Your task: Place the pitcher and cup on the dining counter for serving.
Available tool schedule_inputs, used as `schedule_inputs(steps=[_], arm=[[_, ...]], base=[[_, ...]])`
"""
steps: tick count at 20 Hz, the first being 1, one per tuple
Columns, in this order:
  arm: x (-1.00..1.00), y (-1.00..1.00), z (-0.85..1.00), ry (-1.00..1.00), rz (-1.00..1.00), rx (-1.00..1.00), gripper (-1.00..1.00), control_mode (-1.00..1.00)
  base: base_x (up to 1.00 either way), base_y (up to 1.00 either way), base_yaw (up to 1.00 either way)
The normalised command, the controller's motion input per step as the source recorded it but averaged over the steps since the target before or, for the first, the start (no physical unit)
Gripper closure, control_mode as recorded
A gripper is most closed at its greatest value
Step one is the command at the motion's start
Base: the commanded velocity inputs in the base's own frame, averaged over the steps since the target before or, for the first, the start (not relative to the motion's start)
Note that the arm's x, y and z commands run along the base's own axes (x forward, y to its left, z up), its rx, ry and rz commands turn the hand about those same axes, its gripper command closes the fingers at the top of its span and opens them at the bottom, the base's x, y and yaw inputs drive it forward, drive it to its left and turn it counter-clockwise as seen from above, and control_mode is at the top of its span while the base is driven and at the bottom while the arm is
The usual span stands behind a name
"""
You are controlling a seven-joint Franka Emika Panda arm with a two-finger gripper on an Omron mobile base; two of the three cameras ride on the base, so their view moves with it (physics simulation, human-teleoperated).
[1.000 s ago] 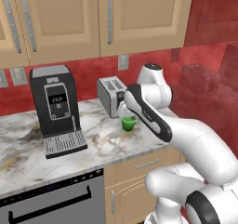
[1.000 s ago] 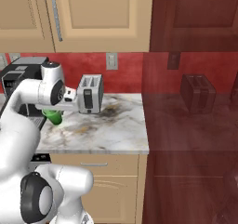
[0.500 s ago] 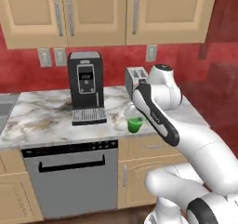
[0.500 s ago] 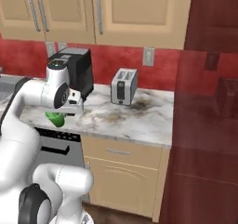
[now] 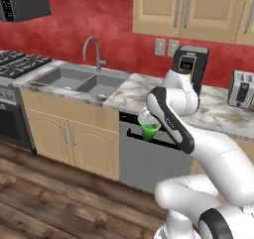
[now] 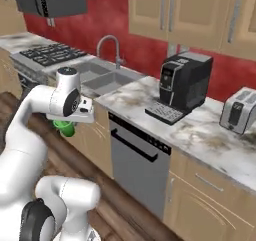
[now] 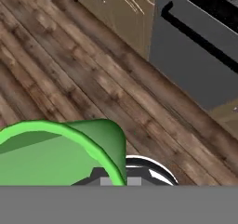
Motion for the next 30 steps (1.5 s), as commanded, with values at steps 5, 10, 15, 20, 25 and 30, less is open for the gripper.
schedule_inputs(steps=[5,10,15,20,25,30], arm=[[0.00,0.00,0.00,0.00,0.00,0.00,1.00,1.00],[0.00,0.00,0.00,0.00,0.00,0.00,1.00,1.00],[0.00,0.00,0.00,0.00,0.00,0.00,1.00,1.00],[0.00,0.00,0.00,0.00,0.00,0.00,1.00,1.00],[0.00,0.00,0.00,0.00,0.00,0.00,1.00,1.00],[0.00,0.00,0.00,0.00,0.00,0.00,1.00,1.00]], base=[[-0.17,0.67,0.91],[-0.04,0.72,0.86],[0.00,0.88,0.76],[0.24,1.00,0.61],[0.62,1.00,0.47],[0.97,1.00,0.29]])
